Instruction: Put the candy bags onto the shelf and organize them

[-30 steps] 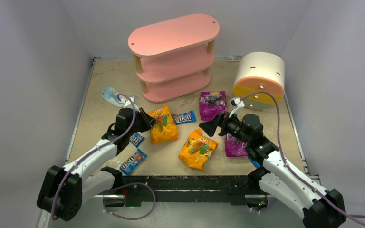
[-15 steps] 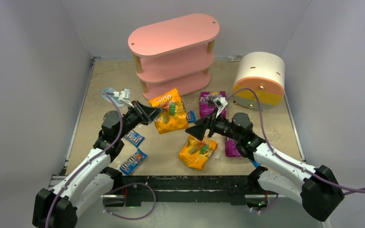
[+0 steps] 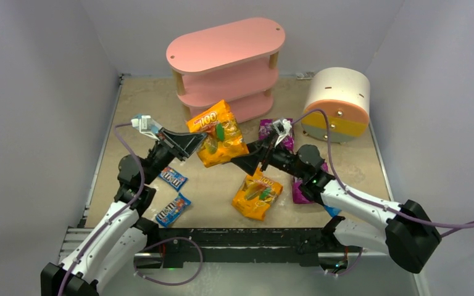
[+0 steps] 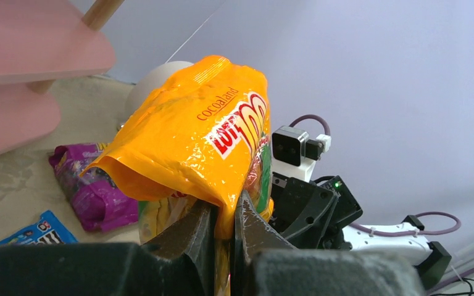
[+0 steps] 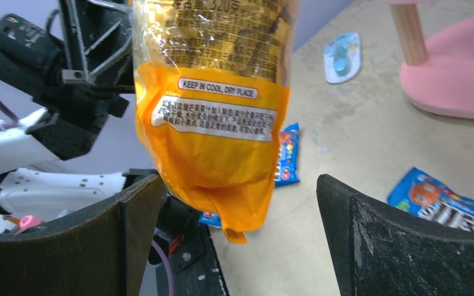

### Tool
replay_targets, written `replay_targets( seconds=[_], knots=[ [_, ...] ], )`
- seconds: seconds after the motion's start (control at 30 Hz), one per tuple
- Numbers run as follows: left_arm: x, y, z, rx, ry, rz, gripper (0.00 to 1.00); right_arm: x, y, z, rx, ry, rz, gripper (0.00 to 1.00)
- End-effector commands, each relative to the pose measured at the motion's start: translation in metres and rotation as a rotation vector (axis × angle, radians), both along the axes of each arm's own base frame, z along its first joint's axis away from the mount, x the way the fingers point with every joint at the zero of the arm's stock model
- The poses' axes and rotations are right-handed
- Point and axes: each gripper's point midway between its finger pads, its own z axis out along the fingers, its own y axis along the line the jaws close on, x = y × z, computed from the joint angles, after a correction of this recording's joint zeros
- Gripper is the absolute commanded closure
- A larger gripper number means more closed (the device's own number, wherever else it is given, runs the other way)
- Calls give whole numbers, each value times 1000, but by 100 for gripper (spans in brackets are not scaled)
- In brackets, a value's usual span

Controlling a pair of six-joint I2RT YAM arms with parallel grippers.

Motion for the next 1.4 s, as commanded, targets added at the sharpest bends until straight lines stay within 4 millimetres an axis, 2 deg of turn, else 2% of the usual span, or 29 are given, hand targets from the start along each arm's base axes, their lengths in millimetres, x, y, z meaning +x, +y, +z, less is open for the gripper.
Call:
replay_targets(
  seconds=[0.0, 0.13, 0.23, 0.47, 0.6, 0.73, 0.8, 0.83, 0.9, 0.97, 1.0, 1.03, 1.07, 1.1, 1.13, 1.2, 1.27, 1.33, 1.37],
  knots=[
    [-20, 12, 70, -149, -199, 7, 100, -3, 17, 58, 177, -63, 14, 5],
    [-16, 13, 66, -154, -188, 21, 100, -10, 32, 76, 263, -5, 51, 11],
    [-12, 12, 61, -145, -176, 27, 100, -6, 36, 81, 310, 64, 8, 18],
    [-7, 10, 46, -134, -140, 26, 100, 13, 33, 84, 426, 205, -106, 28],
    [-6, 13, 39, -162, -119, 36, 100, 18, 26, 96, 525, 214, -136, 30],
    [-4, 13, 36, -158, -106, 42, 100, 20, 25, 102, 546, 196, -143, 35],
    [-1, 12, 32, -157, -85, 43, 100, 20, 25, 102, 545, 190, -144, 41],
    [0, 12, 31, -155, -79, 43, 100, 20, 24, 101, 543, 190, -149, 47],
    [4, 10, 29, -133, -68, 49, 100, 19, 23, 103, 535, 166, -150, 65],
    [10, 9, 20, -76, -34, 68, 100, 19, 17, 101, 533, 160, -173, 74],
    [14, 9, 14, -42, -14, 80, 92, 20, 14, 99, 534, 162, -187, 77],
    [18, 10, 8, -5, 8, 100, 77, 20, 11, 96, 533, 167, -199, 82],
    [22, 12, -1, 41, 42, 127, 54, 20, 8, 92, 530, 180, -213, 86],
    [26, 15, -8, 80, 76, 153, 36, 22, 6, 88, 521, 198, -226, 88],
    [30, 19, -17, 129, 113, 186, 22, 24, 5, 80, 503, 219, -245, 89],
    [36, 32, -30, 226, 165, 263, 17, 27, 3, 62, 459, 258, -282, 95],
    [38, 52, -52, 324, 259, 361, 15, 27, 3, 37, 398, 314, -300, 98],
    [36, 84, -78, 428, 388, 509, 13, 33, -4, 21, 382, 352, -356, 100],
    [34, 97, -85, 462, 424, 567, 12, 35, -7, 16, 377, 360, -371, 100]
  ],
)
